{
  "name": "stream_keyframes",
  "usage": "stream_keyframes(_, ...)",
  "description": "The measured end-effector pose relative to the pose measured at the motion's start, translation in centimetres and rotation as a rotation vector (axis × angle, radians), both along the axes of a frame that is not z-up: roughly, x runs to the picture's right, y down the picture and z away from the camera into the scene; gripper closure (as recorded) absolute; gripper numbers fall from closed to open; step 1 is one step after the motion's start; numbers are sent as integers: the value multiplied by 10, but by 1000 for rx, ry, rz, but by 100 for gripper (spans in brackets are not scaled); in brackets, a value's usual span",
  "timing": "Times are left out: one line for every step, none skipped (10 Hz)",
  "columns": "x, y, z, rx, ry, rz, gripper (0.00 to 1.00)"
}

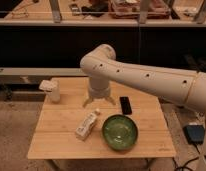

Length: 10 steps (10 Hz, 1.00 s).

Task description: Move the arm in a circular motion

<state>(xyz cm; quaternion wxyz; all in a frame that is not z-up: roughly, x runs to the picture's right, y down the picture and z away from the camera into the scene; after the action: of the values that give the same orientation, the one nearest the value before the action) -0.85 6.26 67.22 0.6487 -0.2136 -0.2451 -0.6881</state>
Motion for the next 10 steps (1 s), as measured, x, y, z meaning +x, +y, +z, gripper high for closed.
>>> stream_keyframes(0, 0, 0, 0, 0, 0, 20)
stream_keyframes(0, 0, 0, 0, 0, 0, 20)
stream_keyframes(0, 0, 0, 0, 0, 0, 20)
stream_keyframes(0, 0, 0, 0, 0, 1, 20)
stream_keyframes(-2, -4, 3, 0, 1, 2, 20)
stream_keyframes(-10, -10, 8, 0, -4, 4, 20)
stream_keyframes(-18, -18, 15, 0, -4, 3, 20)
stream_keyframes(-26, -31, 25, 1, 0, 4, 20)
stream_keyframes(-38, -51, 43, 2, 2, 2, 20)
stream_keyframes(-45, -61, 52, 0, 0, 0, 20)
